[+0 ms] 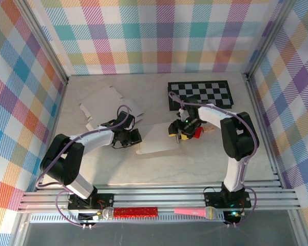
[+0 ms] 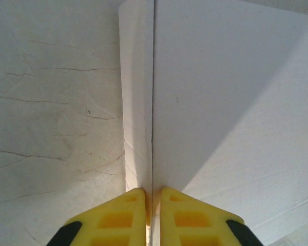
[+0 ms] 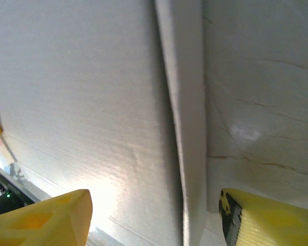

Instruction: Fold the paper box

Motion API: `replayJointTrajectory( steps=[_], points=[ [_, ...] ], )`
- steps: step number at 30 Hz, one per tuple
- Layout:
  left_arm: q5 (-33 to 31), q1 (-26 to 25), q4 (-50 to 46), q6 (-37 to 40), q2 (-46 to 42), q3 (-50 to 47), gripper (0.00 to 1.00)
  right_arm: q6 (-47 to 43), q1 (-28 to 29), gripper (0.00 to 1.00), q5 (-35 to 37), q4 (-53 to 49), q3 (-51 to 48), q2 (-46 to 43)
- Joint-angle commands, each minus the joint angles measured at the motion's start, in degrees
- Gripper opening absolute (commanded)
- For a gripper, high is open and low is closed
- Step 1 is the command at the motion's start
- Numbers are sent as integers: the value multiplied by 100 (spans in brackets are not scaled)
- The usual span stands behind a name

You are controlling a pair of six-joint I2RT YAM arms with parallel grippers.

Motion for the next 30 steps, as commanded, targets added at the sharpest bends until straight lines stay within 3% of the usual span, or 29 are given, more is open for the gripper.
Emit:
replayJointTrajectory(
  steps=[1,13,15,18,24,30],
  points=[
    [-244,70,-262,83,142,-278,8,-298,-59,67,-483,31,167,146],
    [-62,371,196,69,-136,-855,0,-488,-173,71,-759,184,8,47],
    [49,470,307,93,-217,-966,0,-529,-191,77,-958,243,-20,37],
    [230,579,443,196,-288,-1045,0,-550,-196,80,-1227,362,-28,46],
    [338,694,477,279,-206,-1086,0,-506,-192,81,-1742,565,32,225],
    [411,800,655,243,-140,-1267,0,-523,-197,80,-1818,634,-57,315]
  ],
)
